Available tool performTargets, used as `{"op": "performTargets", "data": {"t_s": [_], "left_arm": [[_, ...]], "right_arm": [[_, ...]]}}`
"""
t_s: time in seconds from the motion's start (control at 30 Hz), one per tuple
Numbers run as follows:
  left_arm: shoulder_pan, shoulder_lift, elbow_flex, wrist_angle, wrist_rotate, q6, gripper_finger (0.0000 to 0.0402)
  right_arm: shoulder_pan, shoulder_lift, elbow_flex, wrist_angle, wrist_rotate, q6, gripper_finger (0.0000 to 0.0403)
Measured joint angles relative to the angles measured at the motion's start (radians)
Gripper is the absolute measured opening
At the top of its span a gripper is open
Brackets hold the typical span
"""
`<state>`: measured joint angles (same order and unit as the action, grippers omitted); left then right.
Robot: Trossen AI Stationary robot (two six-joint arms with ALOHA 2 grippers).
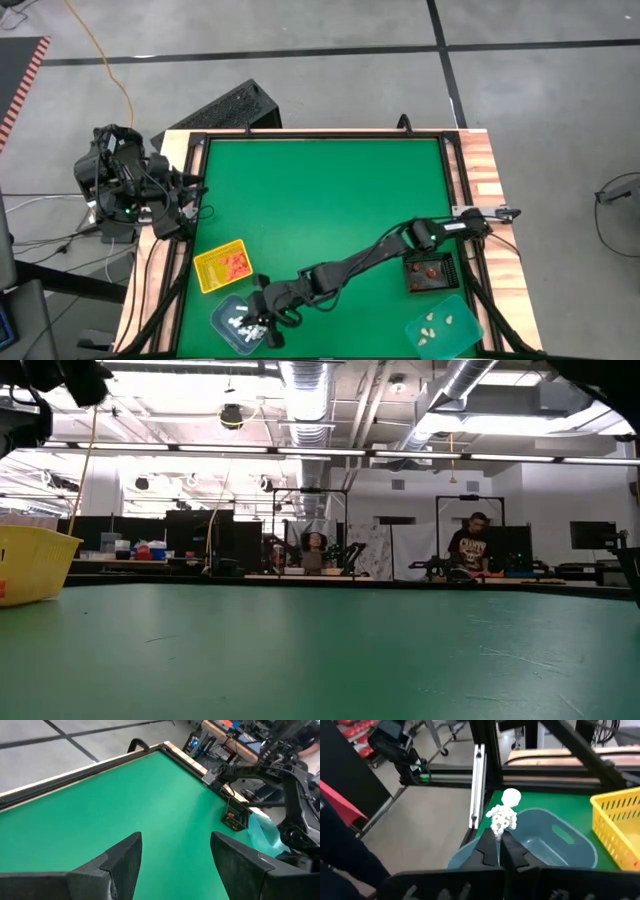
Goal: Sort Halloween decoration
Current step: Put the white skeleton model into the blue bin
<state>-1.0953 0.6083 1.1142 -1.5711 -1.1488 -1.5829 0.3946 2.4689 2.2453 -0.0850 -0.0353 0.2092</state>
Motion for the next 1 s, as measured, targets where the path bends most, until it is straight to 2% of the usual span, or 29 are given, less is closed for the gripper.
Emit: {"op": "performTargets", "data": {"t_s": [0.17,0.4,0.83,1.0], "left_arm": [[0.0,0.0,0.0,0.0,0.019,-0.007,0.0226],[0.0,0.0,0.0,0.0,0.011,-0.013,0.0226],[0.0,0.0,0.0,0.0,-0.01,-0.026,0.0226],[0.0,0.0,0.0,0.0,-0.014,-0.026,0.0226]], "right_arm": [[0.001,0.041,0.081,-0.036,-0.024,0.003,0.0],[0.01,0.041,0.084,-0.087,-0.062,0.002,0.0],[0.011,0.041,0.084,-0.098,-0.067,-0.001,0.0],[0.011,0.041,0.084,-0.096,-0.059,-0.001,0.0023]]}}
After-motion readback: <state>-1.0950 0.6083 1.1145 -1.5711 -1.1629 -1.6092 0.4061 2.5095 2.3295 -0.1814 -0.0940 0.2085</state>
